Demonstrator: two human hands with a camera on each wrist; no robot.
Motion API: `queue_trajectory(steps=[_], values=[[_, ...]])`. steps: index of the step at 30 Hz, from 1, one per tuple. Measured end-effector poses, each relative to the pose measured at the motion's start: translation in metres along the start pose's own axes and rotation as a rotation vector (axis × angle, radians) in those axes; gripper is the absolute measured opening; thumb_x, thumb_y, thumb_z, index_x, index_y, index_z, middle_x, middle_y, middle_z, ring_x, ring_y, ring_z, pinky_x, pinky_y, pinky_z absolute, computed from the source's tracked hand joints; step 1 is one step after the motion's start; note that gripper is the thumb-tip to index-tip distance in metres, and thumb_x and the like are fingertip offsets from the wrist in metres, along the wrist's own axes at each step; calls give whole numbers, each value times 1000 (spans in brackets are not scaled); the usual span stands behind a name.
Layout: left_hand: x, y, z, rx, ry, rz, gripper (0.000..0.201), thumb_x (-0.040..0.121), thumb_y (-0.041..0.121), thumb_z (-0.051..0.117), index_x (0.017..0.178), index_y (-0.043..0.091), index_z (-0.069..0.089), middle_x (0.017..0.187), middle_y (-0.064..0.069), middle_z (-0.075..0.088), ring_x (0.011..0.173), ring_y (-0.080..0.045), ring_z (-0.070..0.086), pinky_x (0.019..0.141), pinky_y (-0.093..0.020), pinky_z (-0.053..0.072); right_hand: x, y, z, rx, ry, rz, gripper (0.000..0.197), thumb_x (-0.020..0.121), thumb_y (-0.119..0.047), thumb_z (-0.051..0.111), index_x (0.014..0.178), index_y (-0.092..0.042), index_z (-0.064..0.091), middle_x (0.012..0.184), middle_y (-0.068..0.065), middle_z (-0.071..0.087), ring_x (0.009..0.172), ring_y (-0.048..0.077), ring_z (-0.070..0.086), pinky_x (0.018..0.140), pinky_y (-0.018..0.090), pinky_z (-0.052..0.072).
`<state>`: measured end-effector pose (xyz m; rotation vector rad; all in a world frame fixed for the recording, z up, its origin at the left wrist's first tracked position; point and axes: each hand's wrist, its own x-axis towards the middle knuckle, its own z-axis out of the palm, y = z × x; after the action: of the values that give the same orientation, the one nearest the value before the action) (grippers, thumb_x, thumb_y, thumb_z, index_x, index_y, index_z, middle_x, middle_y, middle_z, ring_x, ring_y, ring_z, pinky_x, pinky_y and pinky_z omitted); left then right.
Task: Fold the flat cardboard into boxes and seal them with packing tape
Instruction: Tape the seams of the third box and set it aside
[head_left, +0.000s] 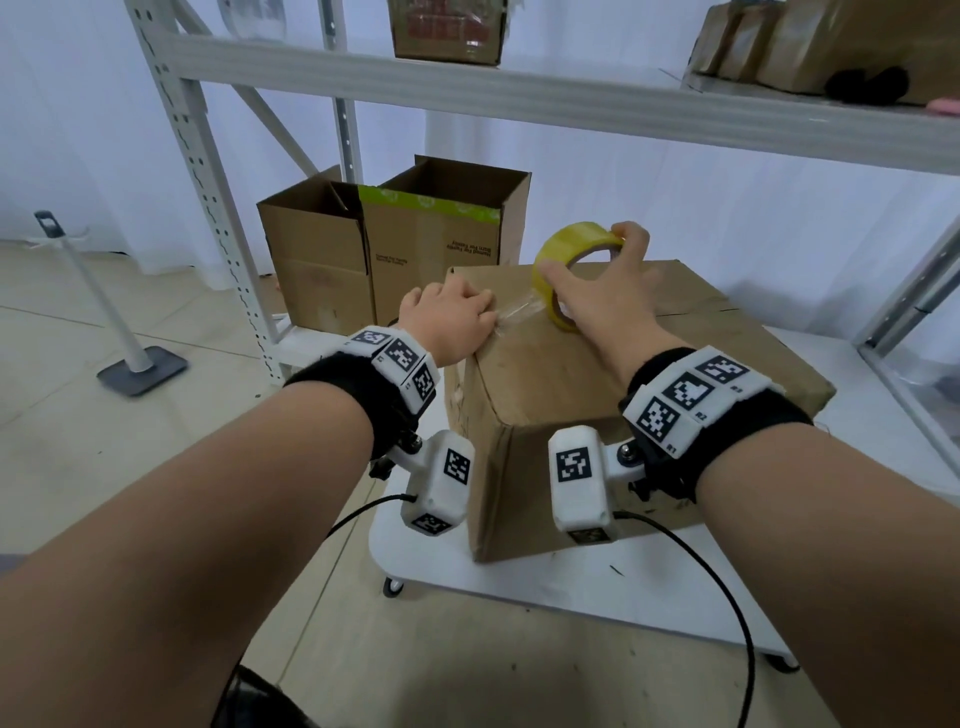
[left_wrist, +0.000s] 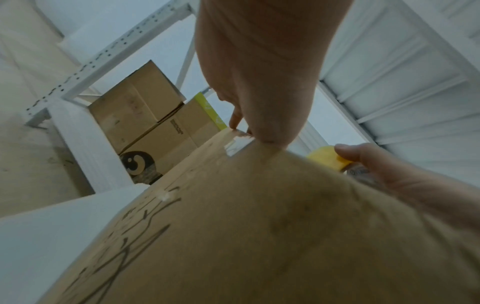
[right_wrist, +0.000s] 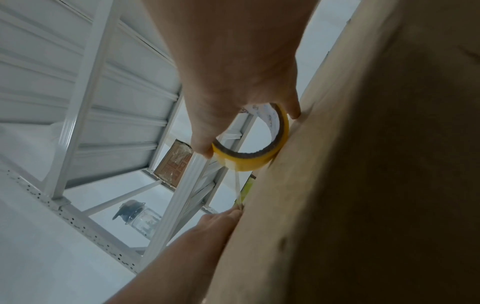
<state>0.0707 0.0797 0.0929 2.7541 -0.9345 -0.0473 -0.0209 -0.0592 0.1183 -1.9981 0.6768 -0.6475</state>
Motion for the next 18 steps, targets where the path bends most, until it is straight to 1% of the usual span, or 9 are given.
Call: queue_trajectory(steps=[2,4,6,7,9,12,14,16,18], values=[[3,1,-3,59,-20,15,46,103,37,22,144,26,38,148,-3,32,139,-29,26,117,-47,7,0,1,-2,-3,-5,-8,83,76,-51,71,140,-35,21,128,10,28,119,32,42,97,35,39],[7,0,-4,92,-84,55,50,104,36,17,151,20,22,159,-1,16,147,-29,7,118,-49,1,-2,3,-3,3,-6,-21,88,77,-53,72,144,-33,18,136,12,27,124,32,40,95,33,34],[9,-3,-4,76,-184,84,55,105,37,13,154,15,4,162,-2,-3,148,-28,-7,119,-46,0,-5,6,-3,4,-14,-30,92,78,-56,70,146,-33,14,141,14,25,129,32,37,94,32,31],[8,-4,-2,39,-222,81,57,105,38,13,154,14,-3,162,-2,-9,148,-25,-10,119,-43,-1,-6,7,-3,4,-21,-28,93,78,-58,69,147,-33,11,143,15,25,130,33,36,95,32,30],[5,-5,-1,-6,-239,78,60,104,41,14,153,13,-8,161,-3,-15,148,-21,-13,118,-40,-3,-9,8,-4,1,-30,-28,96,79,-60,67,148,-34,7,145,16,24,132,33,34,97,34,30],[8,-3,-3,-62,-242,63,59,105,38,18,154,13,-2,161,-7,-10,148,-23,-9,119,-40,-1,-14,7,-7,1,-25,-43,102,79,-62,66,151,-33,1,152,14,23,138,30,26,100,35,28],[16,-3,-9,-126,-215,72,56,105,34,28,153,10,12,160,-14,4,148,-29,5,119,-39,8,-18,5,-7,-26,-2,-39,108,78,-64,67,152,-29,-3,152,14,23,140,30,24,107,40,27],[23,-8,-16,-217,-216,49,64,100,42,42,152,11,21,158,-17,15,145,-30,16,118,-39,16,-23,3,-6,-97,26,-15,114,75,-68,65,153,-25,-5,151,14,26,140,32,27,111,46,26],[35,-19,-17,-274,-213,58,71,93,51,52,151,18,27,157,-16,15,146,-30,15,118,-44,18,-27,1,-4,-206,33,35,116,74,-75,59,153,-22,-7,151,15,32,139,33,31,114,51,23]])
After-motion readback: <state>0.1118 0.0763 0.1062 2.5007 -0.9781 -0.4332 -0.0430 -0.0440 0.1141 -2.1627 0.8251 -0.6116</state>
